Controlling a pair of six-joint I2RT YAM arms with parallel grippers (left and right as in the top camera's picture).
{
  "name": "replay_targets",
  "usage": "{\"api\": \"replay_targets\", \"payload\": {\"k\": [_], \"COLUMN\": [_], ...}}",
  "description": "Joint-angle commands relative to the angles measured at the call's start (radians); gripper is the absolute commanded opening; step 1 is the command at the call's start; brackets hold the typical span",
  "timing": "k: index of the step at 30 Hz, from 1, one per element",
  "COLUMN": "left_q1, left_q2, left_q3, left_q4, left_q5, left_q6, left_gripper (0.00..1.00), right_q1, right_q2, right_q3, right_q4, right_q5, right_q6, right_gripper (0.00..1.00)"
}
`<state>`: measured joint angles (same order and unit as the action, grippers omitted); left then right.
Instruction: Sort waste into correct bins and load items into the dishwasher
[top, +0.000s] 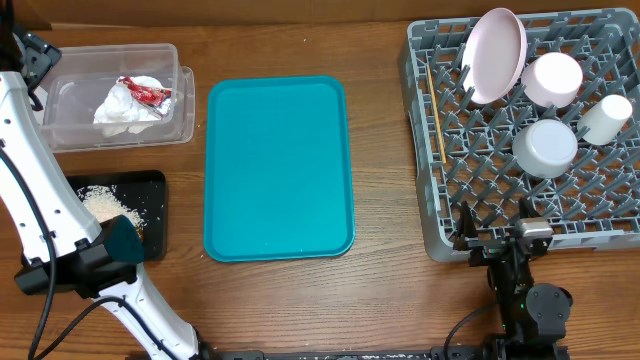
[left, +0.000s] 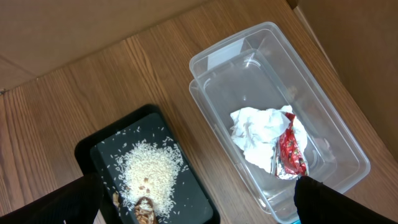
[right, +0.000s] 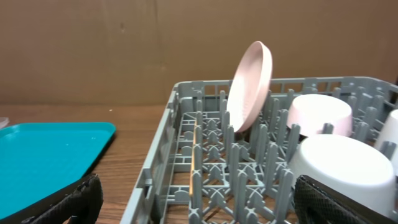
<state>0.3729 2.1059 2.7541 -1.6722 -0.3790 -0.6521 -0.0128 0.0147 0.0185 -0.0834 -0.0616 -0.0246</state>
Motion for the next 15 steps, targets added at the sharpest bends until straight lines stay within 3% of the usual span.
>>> {"api": "replay_targets", "payload": {"k": [1,15], "left_q1": [-0.007,-0.007], "left_q2": [0.0,0.0], "left_q3": [0.002,0.002], "left_q4": [0.001,0.001], "left_q5": [-0.013,-0.013], "left_q6": [0.001,0.001], "left_gripper": [1.0,1.0], "right_q1": [-0.029,-0.038], "right_q2": [-0.013,-0.012], "right_q3": [-0.01,-0.011], "right_q4": [0.003,0.003], "right_q5": [0.015,0.016], "right_q6": [0.07,0.111], "right_gripper": [1.0,1.0]}}
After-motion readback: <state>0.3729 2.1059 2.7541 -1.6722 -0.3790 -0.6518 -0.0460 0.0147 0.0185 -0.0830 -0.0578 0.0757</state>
